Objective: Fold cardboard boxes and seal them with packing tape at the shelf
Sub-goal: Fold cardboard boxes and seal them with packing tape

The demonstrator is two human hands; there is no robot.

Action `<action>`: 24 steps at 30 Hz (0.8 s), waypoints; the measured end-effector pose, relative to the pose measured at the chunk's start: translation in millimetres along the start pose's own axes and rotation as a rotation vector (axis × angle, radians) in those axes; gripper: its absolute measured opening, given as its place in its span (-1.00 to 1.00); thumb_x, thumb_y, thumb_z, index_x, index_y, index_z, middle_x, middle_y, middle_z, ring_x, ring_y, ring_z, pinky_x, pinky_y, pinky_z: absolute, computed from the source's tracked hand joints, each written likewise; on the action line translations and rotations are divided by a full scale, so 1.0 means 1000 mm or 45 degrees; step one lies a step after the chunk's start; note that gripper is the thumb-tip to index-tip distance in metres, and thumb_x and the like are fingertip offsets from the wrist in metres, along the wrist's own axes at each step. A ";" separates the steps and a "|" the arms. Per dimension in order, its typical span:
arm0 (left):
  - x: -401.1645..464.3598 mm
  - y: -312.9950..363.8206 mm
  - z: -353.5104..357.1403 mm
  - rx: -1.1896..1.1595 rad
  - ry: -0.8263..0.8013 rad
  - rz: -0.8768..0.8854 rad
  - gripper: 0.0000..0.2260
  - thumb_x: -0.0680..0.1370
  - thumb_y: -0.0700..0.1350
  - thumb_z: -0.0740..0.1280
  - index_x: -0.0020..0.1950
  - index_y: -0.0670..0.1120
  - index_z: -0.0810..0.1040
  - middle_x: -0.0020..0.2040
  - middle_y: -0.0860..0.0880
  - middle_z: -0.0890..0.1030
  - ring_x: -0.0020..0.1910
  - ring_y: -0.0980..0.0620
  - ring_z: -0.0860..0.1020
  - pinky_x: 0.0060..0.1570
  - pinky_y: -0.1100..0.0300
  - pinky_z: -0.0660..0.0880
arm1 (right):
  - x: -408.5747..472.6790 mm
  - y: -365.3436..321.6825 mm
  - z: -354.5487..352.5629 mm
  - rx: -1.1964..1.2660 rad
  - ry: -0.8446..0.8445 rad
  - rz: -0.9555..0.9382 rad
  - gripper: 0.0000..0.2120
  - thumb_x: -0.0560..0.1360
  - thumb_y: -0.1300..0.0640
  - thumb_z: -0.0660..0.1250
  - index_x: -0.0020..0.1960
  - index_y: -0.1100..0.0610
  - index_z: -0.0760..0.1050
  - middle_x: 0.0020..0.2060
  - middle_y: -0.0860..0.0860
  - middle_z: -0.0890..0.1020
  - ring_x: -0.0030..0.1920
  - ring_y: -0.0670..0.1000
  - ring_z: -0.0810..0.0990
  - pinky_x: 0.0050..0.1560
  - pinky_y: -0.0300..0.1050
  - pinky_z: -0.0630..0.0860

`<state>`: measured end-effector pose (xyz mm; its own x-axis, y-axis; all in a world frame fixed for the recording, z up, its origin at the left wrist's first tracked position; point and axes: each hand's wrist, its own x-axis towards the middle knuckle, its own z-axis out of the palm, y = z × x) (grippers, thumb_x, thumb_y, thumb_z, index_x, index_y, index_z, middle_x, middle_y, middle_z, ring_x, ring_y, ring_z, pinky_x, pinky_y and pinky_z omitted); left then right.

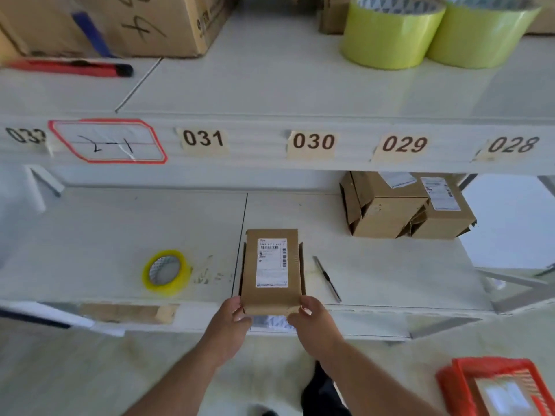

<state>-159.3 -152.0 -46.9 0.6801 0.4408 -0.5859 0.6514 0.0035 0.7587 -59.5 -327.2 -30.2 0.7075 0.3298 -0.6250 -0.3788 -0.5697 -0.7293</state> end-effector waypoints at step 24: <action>0.061 0.002 0.009 -0.687 0.062 -0.488 -0.78 0.74 -0.03 0.15 0.19 -0.01 0.58 0.07 -0.03 0.68 0.11 -0.10 0.62 0.26 -0.11 0.55 | 0.006 -0.048 0.015 -0.953 0.057 -0.423 -0.47 0.67 -0.28 0.01 0.58 -0.13 0.28 0.50 -0.20 0.34 0.43 0.02 0.32 0.47 -0.01 0.33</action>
<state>-113.5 -132.9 -84.1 0.4095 0.3591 -0.8387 0.5755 0.6116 0.5428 -45.9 -286.2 -2.9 0.7418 0.5485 -0.3858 0.3420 -0.8043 -0.4859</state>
